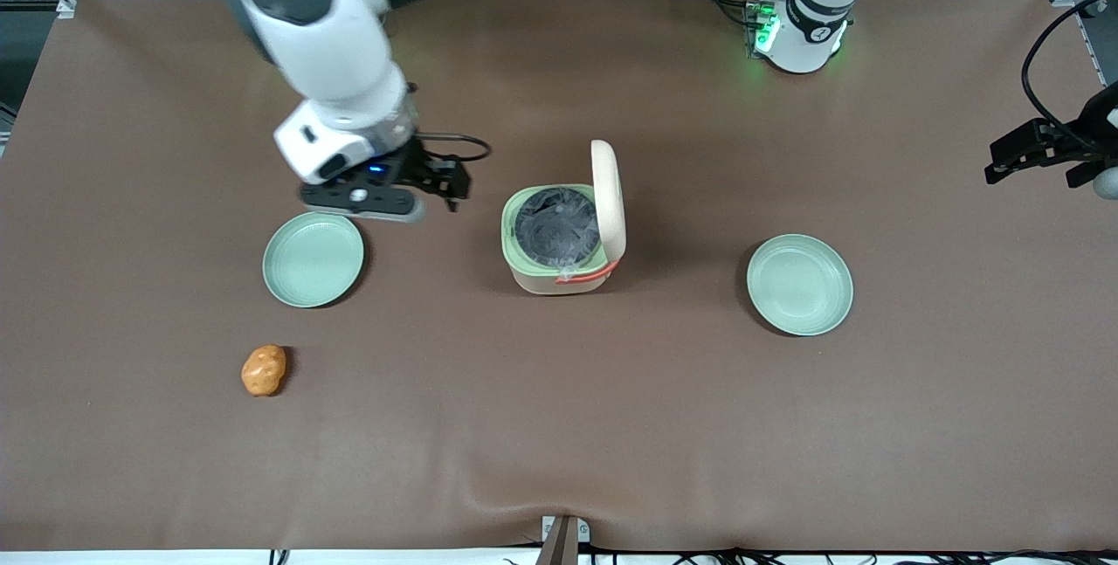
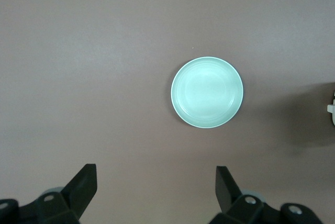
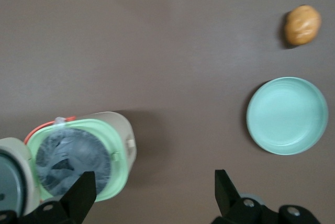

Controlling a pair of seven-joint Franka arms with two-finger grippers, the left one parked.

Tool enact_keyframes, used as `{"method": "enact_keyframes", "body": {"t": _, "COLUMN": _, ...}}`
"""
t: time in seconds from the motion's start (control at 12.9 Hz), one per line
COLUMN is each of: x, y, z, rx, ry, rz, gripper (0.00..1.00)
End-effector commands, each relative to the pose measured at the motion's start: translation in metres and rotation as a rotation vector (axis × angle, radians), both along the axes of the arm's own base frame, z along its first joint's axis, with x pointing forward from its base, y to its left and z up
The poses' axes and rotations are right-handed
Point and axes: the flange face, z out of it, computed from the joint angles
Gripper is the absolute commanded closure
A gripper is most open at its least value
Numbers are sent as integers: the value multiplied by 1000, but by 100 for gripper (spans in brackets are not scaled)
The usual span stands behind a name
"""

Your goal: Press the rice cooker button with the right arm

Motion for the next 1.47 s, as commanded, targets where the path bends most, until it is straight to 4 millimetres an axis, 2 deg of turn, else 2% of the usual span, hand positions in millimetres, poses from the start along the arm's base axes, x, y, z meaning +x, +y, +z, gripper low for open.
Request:
{"method": "enact_keyframes", "body": {"t": 0.0, "x": -1, "y": -53, "z": 31, "rx": -11, "ry": 11, "rz": 40, "gripper": 0}}
{"method": "enact_keyframes", "body": {"t": 0.15, "x": 2, "y": -90, "z": 43, "rx": -15, "ry": 30, "rz": 61, "gripper": 0}}
{"method": "enact_keyframes", "body": {"t": 0.46, "x": 11, "y": -154, "z": 53, "rx": -12, "ry": 56, "rz": 101, "gripper": 0}}
{"method": "enact_keyframes", "body": {"t": 0.77, "x": 11, "y": -220, "z": 69, "rx": -6, "ry": 74, "rz": 151, "gripper": 0}}
{"method": "enact_keyframes", "body": {"t": 1.08, "x": 10, "y": -267, "z": 73, "rx": -2, "ry": 90, "rz": 160, "gripper": 0}}
{"method": "enact_keyframes", "body": {"t": 1.39, "x": -16, "y": -284, "z": 99, "rx": -1, "ry": 101, "rz": 147, "gripper": 0}}
